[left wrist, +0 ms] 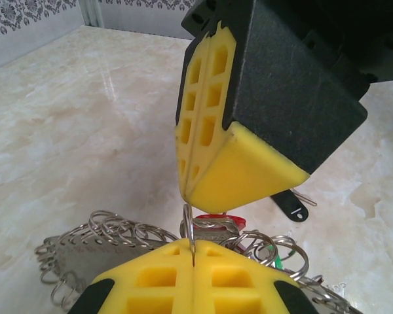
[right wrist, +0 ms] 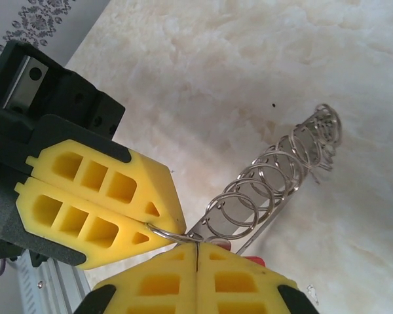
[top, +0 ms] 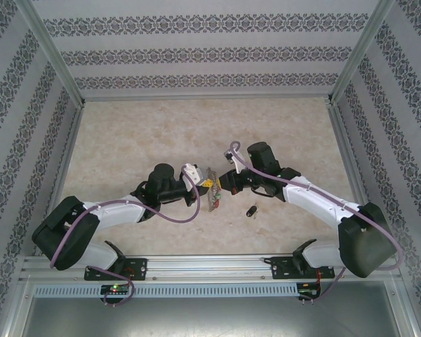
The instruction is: Put the keys on the keyring
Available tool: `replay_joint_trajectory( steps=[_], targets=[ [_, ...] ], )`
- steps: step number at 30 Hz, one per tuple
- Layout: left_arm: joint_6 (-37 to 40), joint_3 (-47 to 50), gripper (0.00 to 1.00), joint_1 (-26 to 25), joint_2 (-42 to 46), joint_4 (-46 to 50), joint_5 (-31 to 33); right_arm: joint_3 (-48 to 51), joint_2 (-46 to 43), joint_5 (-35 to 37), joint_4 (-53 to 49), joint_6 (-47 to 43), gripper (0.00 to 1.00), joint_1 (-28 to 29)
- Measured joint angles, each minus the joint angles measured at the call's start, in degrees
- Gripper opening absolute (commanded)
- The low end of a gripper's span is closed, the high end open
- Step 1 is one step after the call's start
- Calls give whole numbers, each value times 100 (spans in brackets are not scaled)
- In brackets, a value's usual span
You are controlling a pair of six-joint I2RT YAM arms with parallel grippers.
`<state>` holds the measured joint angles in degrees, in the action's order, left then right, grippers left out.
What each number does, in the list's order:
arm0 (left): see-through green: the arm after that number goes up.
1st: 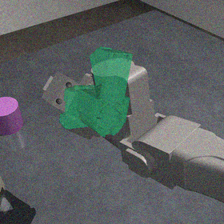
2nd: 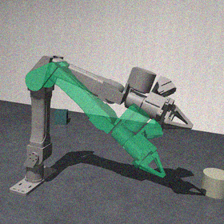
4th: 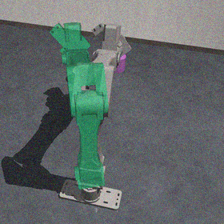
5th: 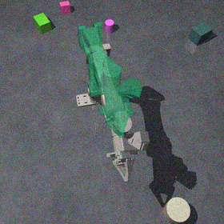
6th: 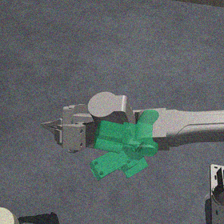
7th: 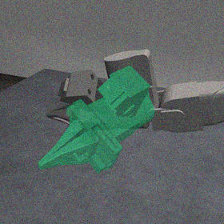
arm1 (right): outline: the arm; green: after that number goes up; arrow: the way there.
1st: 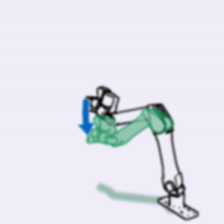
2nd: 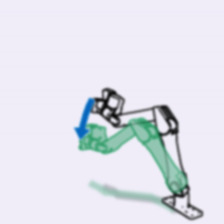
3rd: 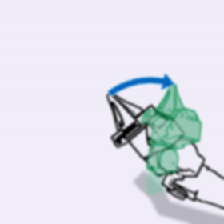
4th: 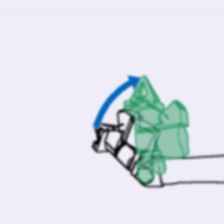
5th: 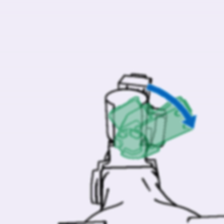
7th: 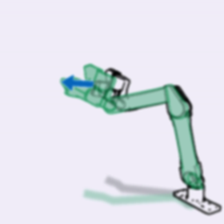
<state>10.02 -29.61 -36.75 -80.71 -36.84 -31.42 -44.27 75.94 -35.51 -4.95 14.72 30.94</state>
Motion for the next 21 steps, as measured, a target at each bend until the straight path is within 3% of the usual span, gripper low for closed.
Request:
replay_joint_trajectory(
  steps=[21],
  targets=[
    [-304, 168, 0, -2, -177, -590, 170, 332, 831, -1718, 1338, 1534, 0, -645]
  ],
)
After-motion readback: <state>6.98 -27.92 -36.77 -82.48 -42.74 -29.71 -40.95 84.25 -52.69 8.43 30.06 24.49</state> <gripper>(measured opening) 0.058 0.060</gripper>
